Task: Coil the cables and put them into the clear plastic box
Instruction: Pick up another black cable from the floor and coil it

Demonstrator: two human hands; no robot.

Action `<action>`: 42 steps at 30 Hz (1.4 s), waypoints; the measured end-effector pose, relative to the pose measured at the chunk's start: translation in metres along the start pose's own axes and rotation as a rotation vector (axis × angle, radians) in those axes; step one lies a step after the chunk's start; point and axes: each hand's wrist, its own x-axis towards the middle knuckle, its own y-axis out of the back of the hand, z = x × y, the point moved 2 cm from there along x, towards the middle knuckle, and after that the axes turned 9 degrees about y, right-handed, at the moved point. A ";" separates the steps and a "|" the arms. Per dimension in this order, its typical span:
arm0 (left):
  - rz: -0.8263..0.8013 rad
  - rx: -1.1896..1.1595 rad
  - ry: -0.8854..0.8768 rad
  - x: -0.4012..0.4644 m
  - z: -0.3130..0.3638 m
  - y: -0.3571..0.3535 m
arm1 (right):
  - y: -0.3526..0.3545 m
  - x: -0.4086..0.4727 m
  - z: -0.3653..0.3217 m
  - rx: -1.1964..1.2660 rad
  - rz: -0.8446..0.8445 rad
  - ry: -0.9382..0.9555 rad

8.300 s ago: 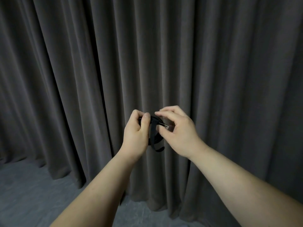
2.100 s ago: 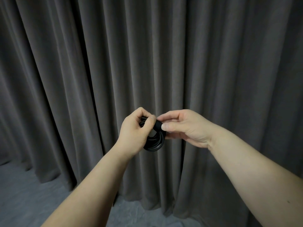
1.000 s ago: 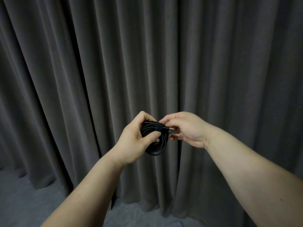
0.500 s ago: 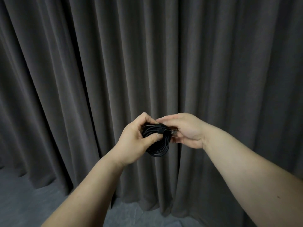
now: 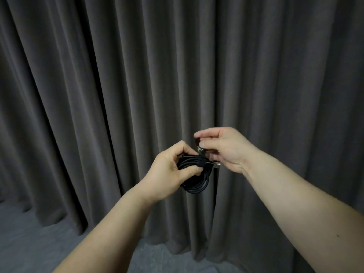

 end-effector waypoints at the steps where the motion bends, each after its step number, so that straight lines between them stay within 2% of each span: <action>1: -0.002 -0.011 0.008 0.000 0.000 0.000 | 0.001 0.001 -0.001 0.013 0.038 0.025; 8: 0.026 -0.030 0.009 0.005 0.007 0.003 | 0.000 0.002 -0.009 0.194 0.131 0.100; 16: 0.020 -0.022 -0.023 0.000 0.010 0.004 | 0.011 -0.001 -0.012 0.255 -0.063 -0.080; 19: 0.020 -0.019 -0.026 0.000 0.009 0.004 | 0.012 -0.002 -0.012 0.168 -0.140 -0.089; 25: 0.037 -0.022 -0.049 0.003 0.011 0.005 | 0.000 -0.006 -0.001 -0.232 -0.224 -0.127; 27: 0.046 -0.016 -0.061 0.003 0.012 0.005 | -0.002 -0.007 0.003 -0.244 -0.229 -0.170; 30: 0.063 -0.011 -0.064 0.002 0.012 0.007 | 0.002 -0.005 0.004 -0.146 -0.150 -0.211; 36: 0.059 -0.017 -0.053 -0.002 0.010 0.009 | 0.005 -0.005 -0.005 -0.142 -0.159 -0.057; 42: 0.054 -0.024 -0.049 -0.003 0.011 0.006 | -0.004 0.001 -0.010 -0.241 -0.023 0.114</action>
